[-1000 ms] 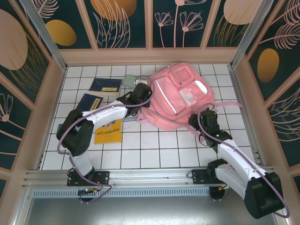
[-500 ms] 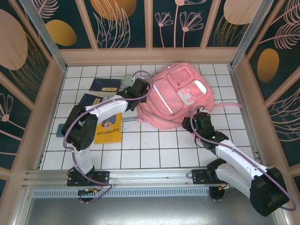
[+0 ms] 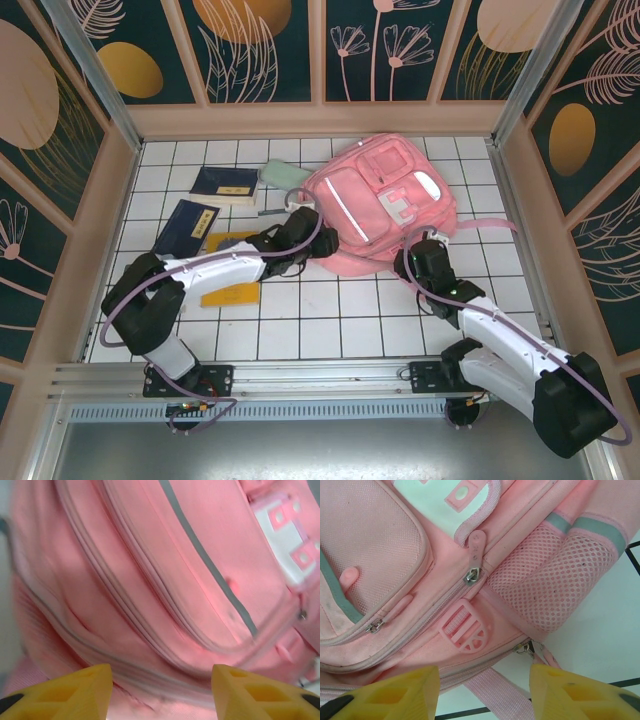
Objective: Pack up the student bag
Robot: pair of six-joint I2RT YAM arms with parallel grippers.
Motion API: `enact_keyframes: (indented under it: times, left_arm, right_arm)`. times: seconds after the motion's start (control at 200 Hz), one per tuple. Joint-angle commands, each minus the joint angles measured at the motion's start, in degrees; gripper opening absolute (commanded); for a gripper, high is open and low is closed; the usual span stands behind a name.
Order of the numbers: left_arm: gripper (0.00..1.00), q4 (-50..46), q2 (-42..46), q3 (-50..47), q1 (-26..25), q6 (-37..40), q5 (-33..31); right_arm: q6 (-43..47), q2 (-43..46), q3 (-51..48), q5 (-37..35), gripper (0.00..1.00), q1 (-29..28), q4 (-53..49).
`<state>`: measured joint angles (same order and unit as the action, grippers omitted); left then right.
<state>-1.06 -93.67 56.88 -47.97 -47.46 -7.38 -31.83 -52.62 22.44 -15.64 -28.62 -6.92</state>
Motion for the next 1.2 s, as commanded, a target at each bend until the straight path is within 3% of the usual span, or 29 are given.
enact_keyframes:
  times: [0.0, 0.175, 0.375, 0.475, 0.566, 0.911, 1.101, 1.191]
  left_arm:
    - [0.59, 4.88, -0.93, -0.81, 0.3, -7.54, 1.26]
    - [0.57, 4.64, -4.16, -0.82, 0.22, -9.29, 0.86]
    - [0.47, 5.32, -9.56, -0.81, 0.12, -10.48, 0.57]
    - [0.34, 5.03, -10.64, -0.81, 0.09, -9.88, -0.71]
    - [0.0, 3.49, -10.62, -0.17, 0.11, -8.86, -3.02]
    - [0.0, -3.53, -1.8, 2.77, 1.67, -2.13, -14.41]
    - [0.0, -3.87, 0.29, 2.97, 4.23, -0.73, -13.78]
    - [0.0, -2.39, 0.76, 2.25, 4.28, -0.95, -9.55]
  right_arm:
    - [-0.33, 0.06, -0.2, -1.67, 0.52, -0.57, -0.44]
    - [-0.33, 0.04, -0.2, -1.97, 0.53, -0.65, -0.73]
    - [0.04, -0.11, -0.54, -1.98, 0.53, -0.73, -0.64]
    - [0.27, -0.4, -0.73, -2.15, 0.53, -0.82, -0.31]
    - [0.43, -1.04, -0.56, -2.05, 0.53, -0.91, -0.14]
    - [1.71, -3.49, -0.22, -1.48, 0.51, -2.22, 1.1]
    - [2.3, -6.18, 0.08, -0.82, 0.45, -2.4, 1.94]
    - [1.95, -7.12, 0.75, -1.45, 0.45, -2.4, 1.32]
